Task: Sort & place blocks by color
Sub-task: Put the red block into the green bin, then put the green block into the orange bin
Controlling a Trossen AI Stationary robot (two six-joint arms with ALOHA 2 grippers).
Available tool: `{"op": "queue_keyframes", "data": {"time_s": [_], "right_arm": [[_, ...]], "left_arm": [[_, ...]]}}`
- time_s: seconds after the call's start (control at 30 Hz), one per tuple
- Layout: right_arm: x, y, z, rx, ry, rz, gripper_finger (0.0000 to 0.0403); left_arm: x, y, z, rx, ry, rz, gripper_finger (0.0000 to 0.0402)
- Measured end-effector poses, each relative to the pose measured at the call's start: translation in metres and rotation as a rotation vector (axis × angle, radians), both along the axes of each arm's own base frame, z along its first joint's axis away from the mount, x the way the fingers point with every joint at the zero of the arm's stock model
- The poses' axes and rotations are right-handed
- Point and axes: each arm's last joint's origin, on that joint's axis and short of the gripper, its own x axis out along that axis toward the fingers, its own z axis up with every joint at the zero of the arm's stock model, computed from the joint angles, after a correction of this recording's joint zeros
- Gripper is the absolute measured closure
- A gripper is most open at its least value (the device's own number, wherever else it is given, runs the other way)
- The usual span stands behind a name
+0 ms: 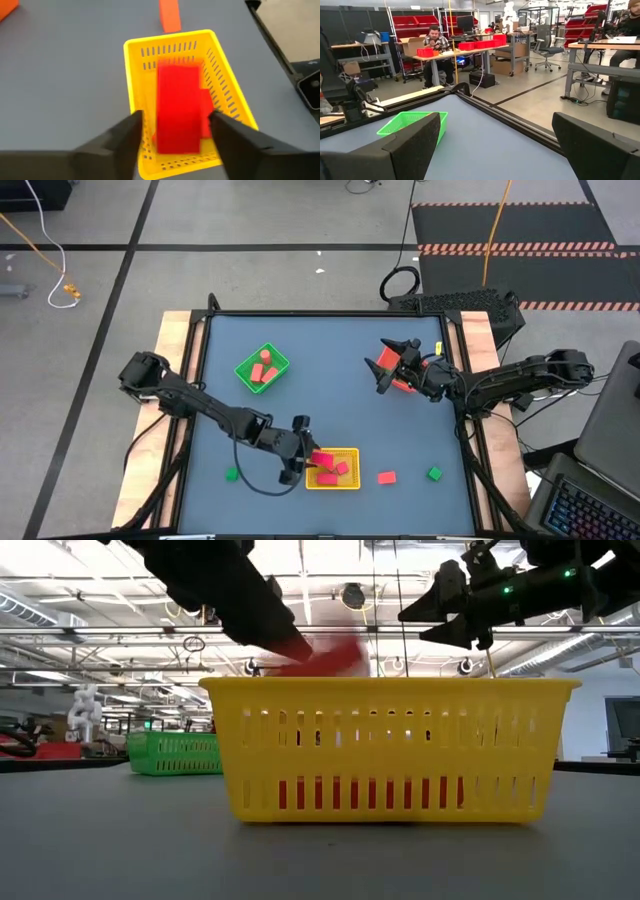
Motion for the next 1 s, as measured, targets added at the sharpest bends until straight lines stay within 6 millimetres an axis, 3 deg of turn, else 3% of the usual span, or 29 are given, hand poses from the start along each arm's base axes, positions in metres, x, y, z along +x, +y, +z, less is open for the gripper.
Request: {"op": "queue_keyframes", "data": {"time_s": [0.17, 0.33, 0.57, 0.77, 1.0], "right_arm": [[0.000, 0.000, 0.000, 0.003, -0.002, 0.002, 0.0026], [0.000, 0.000, 0.000, 0.003, 0.001, 0.003, 0.0026], [0.000, 0.000, -0.001, 0.002, 0.007, 0.003, 0.0026], [0.000, 0.000, -0.002, 0.003, 0.016, 0.003, 0.0026], [0.000, 0.000, -0.002, 0.003, 0.015, 0.003, 0.0026]], "left_arm": [[0.000, 0.000, 0.000, -0.012, 0.006, 0.011, 0.0069], [-0.003, 0.001, 0.003, -0.016, 0.013, 0.014, 0.0048], [-0.023, 0.010, 0.015, -0.004, 0.124, 0.086, 0.0087], [-0.056, 0.018, 0.012, -0.002, 0.415, 0.244, 0.0134], [-0.094, -0.001, 0.004, -0.026, 0.744, 0.281, 0.0162]]}}
